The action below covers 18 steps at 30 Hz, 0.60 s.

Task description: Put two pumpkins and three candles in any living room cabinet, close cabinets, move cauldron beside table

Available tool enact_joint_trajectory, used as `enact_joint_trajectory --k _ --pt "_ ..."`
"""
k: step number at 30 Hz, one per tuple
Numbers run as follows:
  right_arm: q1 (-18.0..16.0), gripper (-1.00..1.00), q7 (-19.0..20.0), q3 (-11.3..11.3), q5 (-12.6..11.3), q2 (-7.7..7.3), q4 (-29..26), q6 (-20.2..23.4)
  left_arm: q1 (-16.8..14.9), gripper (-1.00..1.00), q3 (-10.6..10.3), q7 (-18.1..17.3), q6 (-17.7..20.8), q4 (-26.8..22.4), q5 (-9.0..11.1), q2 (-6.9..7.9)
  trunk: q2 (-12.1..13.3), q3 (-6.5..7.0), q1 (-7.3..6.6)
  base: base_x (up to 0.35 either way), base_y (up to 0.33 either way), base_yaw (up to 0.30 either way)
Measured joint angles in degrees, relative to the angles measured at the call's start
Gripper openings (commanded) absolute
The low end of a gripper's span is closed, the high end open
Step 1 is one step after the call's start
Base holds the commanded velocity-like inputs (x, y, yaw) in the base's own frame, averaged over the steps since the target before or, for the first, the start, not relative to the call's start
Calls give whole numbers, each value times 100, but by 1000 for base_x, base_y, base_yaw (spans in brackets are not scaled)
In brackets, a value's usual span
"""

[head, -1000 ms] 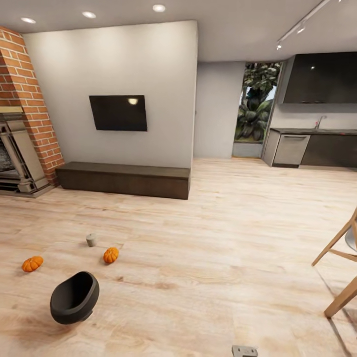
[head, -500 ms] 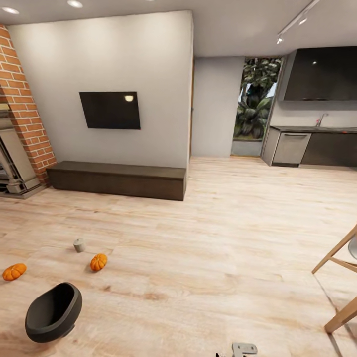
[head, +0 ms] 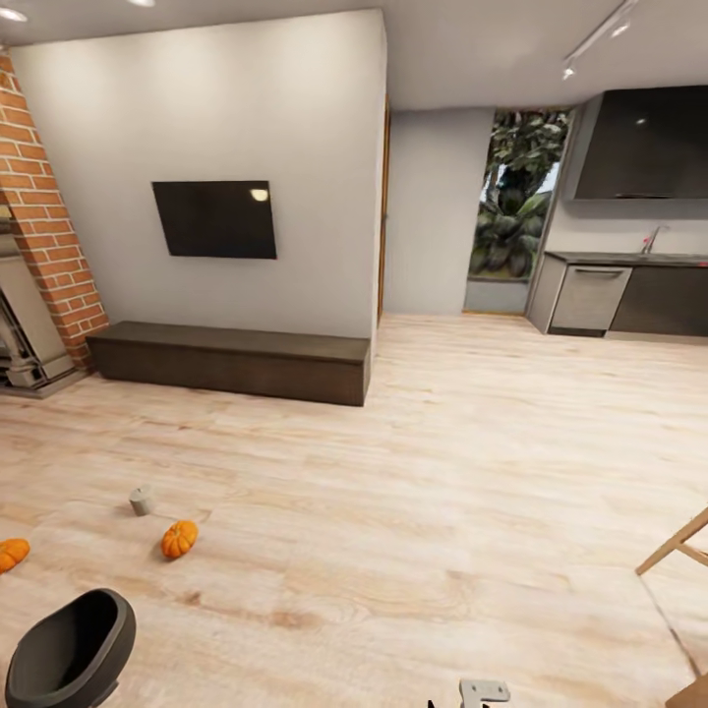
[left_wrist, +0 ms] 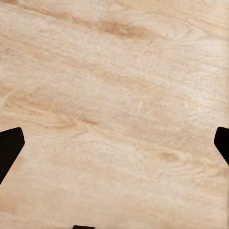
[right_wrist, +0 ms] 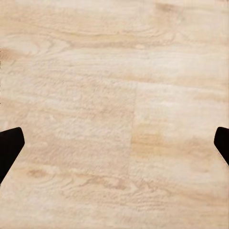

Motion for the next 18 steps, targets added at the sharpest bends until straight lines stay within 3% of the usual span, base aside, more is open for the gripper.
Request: enact_joint_trajectory --k 5,18 --pt "1 100 1 -7 -11 -1 10 -29 -1 100 -3 1 -45 1 12 -5 0 0 0 296 -170 155" --pt "1 100 1 -8 -12 -1 20 -156 -1 100 -6 7 -60 2 3 -9 0 0 0 286 -219 7"
